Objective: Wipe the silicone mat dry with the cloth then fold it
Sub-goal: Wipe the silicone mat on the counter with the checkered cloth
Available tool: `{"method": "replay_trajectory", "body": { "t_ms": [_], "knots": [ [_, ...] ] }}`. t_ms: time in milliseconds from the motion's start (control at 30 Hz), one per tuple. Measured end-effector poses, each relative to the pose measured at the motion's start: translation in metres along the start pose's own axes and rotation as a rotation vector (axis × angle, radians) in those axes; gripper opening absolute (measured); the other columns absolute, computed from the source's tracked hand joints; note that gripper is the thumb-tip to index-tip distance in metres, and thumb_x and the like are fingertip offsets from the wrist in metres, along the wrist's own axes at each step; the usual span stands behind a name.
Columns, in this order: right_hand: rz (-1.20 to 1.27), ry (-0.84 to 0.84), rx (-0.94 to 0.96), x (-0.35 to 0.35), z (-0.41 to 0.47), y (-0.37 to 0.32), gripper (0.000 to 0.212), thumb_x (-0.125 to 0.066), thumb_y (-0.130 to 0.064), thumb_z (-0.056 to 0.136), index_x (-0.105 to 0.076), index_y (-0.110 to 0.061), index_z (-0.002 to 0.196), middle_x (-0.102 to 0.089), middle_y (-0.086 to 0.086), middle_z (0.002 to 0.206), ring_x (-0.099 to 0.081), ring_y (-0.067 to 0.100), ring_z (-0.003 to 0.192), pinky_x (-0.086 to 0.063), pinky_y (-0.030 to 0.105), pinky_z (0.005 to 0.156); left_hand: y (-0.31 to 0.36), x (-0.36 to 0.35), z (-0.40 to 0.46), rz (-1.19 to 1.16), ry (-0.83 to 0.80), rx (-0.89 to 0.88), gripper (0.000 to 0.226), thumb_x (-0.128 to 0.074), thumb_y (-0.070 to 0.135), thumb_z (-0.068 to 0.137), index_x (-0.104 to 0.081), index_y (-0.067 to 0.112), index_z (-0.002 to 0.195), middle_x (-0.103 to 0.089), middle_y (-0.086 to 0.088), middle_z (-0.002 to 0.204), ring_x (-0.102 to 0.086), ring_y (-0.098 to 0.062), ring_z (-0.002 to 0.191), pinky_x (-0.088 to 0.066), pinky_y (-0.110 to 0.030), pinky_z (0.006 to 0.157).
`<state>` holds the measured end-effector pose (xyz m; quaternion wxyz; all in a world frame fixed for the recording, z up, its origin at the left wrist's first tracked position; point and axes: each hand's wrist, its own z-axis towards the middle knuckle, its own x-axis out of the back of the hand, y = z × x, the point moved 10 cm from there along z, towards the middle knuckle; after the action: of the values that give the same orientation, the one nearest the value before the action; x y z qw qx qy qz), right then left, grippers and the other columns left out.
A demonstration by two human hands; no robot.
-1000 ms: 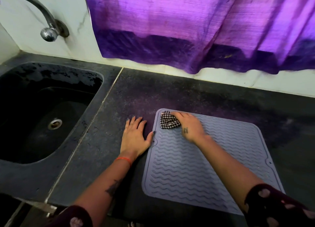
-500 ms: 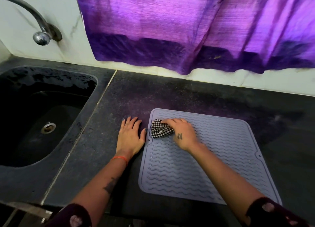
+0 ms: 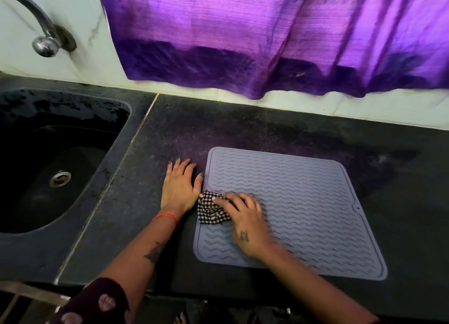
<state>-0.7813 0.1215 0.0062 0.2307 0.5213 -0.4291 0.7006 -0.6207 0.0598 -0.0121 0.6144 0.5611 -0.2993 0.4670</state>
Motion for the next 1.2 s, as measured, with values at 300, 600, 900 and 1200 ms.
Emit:
{"method": "replay_trajectory", "body": {
  "t_ms": [300,600,900,1200],
  "knots": [
    [-0.022,0.04,0.056,0.005,-0.015,-0.015,0.059,-0.036,-0.009,0.072,-0.05,-0.036,0.123,-0.057,-0.009,0.12,-0.047,0.02,0.107,-0.034,0.036,0.09,0.001,0.0,0.0,0.008,0.005,-0.01,0.059,-0.03,0.043,0.088,-0.053,0.007,0.128,-0.045,-0.013,0.142,-0.028,-0.031,0.139,-0.007,-0.04,0.118],
    [-0.048,0.006,0.079,-0.003,-0.035,-0.022,0.062,-0.031,-0.016,0.068,-0.049,-0.039,0.121,-0.059,-0.011,0.118,-0.05,0.018,0.104,-0.033,0.032,0.084,0.0,0.001,-0.004,0.008,-0.007,-0.005,0.059,-0.03,0.043,0.087,-0.052,0.008,0.129,-0.045,-0.012,0.142,-0.027,-0.03,0.139,-0.006,-0.038,0.118],
    [0.056,0.003,0.124,-0.001,-0.054,-0.024,0.054,-0.04,-0.014,0.076,-0.049,-0.041,0.122,-0.057,-0.013,0.12,-0.042,0.012,0.107,-0.021,0.023,0.087,0.002,0.002,-0.006,0.027,-0.005,-0.019,0.059,-0.031,0.044,0.087,-0.053,0.007,0.128,-0.046,-0.013,0.141,-0.029,-0.031,0.138,-0.01,-0.041,0.118],
    [0.083,0.162,0.136,0.011,-0.088,-0.012,0.057,-0.057,-0.003,0.073,-0.055,-0.037,0.119,-0.059,-0.014,0.119,-0.046,0.012,0.105,-0.029,0.025,0.089,0.008,-0.002,-0.007,0.112,-0.032,-0.083,0.076,-0.017,0.058,0.083,-0.053,0.009,0.129,-0.044,-0.012,0.142,-0.029,-0.03,0.138,-0.006,-0.039,0.118]
  ]
}}
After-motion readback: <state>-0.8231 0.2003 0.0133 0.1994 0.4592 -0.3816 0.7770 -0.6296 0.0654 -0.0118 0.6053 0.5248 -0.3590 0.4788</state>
